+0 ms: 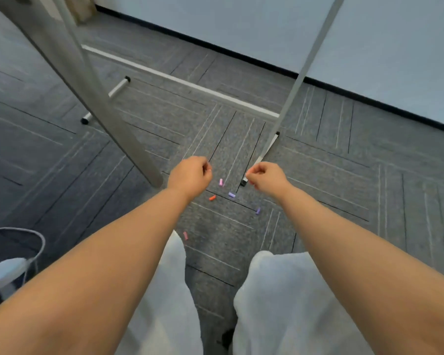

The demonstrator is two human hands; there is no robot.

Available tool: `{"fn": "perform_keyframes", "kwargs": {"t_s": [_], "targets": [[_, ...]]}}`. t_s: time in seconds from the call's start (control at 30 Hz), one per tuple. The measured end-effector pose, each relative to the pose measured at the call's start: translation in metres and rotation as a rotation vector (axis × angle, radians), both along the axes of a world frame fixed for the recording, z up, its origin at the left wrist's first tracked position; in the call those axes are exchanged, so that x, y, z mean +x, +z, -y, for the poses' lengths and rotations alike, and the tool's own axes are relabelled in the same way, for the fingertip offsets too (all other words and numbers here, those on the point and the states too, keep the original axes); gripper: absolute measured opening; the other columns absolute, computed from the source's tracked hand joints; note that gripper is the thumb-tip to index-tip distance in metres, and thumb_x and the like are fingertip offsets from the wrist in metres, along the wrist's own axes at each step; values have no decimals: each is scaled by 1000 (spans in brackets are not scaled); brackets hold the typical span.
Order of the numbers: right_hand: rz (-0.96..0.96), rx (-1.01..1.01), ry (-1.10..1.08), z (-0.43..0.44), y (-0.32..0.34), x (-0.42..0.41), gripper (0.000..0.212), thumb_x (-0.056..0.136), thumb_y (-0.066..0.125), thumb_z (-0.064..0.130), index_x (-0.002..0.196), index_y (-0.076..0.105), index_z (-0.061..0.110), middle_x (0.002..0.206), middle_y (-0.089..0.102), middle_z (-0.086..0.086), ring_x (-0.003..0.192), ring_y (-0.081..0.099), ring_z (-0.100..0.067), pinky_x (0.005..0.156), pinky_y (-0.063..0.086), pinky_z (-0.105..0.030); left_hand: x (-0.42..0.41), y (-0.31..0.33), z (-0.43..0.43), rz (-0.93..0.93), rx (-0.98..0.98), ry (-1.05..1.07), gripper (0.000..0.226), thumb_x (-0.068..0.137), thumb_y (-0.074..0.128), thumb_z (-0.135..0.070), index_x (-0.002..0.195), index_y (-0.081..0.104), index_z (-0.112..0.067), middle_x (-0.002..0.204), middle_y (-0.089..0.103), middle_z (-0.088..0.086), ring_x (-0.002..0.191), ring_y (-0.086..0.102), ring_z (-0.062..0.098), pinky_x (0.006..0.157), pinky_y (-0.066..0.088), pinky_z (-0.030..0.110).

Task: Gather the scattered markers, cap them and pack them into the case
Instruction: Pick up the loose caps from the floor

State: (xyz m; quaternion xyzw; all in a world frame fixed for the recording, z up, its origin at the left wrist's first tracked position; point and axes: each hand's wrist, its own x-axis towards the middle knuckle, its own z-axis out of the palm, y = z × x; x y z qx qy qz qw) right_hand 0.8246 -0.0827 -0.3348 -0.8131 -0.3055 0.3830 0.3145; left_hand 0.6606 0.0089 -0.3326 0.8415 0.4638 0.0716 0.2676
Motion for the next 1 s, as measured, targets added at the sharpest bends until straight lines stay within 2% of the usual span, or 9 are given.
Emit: {"fn": "perform_keyframes", "kwargs": {"t_s": [0.13,0.2,0.33,0.4,0.47,0.6,0.73,0.87,1.0], "targets": [[-43,-52,9,-26,-57,9,27,88,58,5,65,54,18,61,55,0,55,50,-8,54,42,-17,4,-58,-28,-72,-87,42,18,90,48,-17,91,63,-9,96,65,10,85,59,30,72,46,34],[-61,-83,16,-36,-85,14,27,87,57,5,64,54,18,60,54,0,54,49,-9,55,43,-19,6,-91,-39,-107,-138,73,17,89,49,-17,90,63,-7,95,66,12,89,60,32,74,47,35],[-112,-163,24,-50,-148,20,27,87,58,4,64,53,18,59,53,0,53,48,-9,49,41,-13,8,-156,-51,-194,-241,119,19,92,47,-17,94,63,-6,101,64,13,91,59,30,77,48,36],[-139,-191,27,-54,-181,23,28,88,58,5,63,53,17,61,53,1,55,50,-5,54,42,-14,7,-188,-53,-230,-284,115,17,92,47,-15,92,62,-7,101,64,12,88,57,26,74,45,33],[-155,-217,27,-57,-210,25,28,88,58,6,62,53,17,63,53,4,54,50,0,52,42,-11,6,-219,-54,-261,-336,117,17,91,47,-12,97,62,-6,103,63,13,92,58,28,76,46,36],[-166,-250,-9,-60,-263,29,27,86,60,7,63,54,20,60,54,2,57,49,-10,60,43,-22,0,-275,-52,-353,-422,177,20,92,49,-14,108,59,-6,114,56,16,96,57,32,79,49,40],[-170,-280,-9,-62,-303,31,27,86,61,9,64,53,22,62,54,2,59,49,-12,70,45,-31,-4,-320,-51,-447,-514,258,22,93,49,-19,111,53,-7,123,46,17,87,54,30,69,43,37],[-180,-283,1,-66,-337,30,28,87,61,8,64,54,22,62,54,2,59,48,-11,69,44,-32,-11,-360,-48,-584,-598,307,30,95,48,-26,119,49,-9,128,42,18,105,53,36,81,45,43],[-171,-298,15,-68,-366,27,27,86,62,10,64,54,23,62,55,3,63,52,-15,74,49,-36,-14,-389,-42,-635,-664,334,37,95,50,-28,126,43,-10,133,39,19,108,52,38,86,45,45]]}}
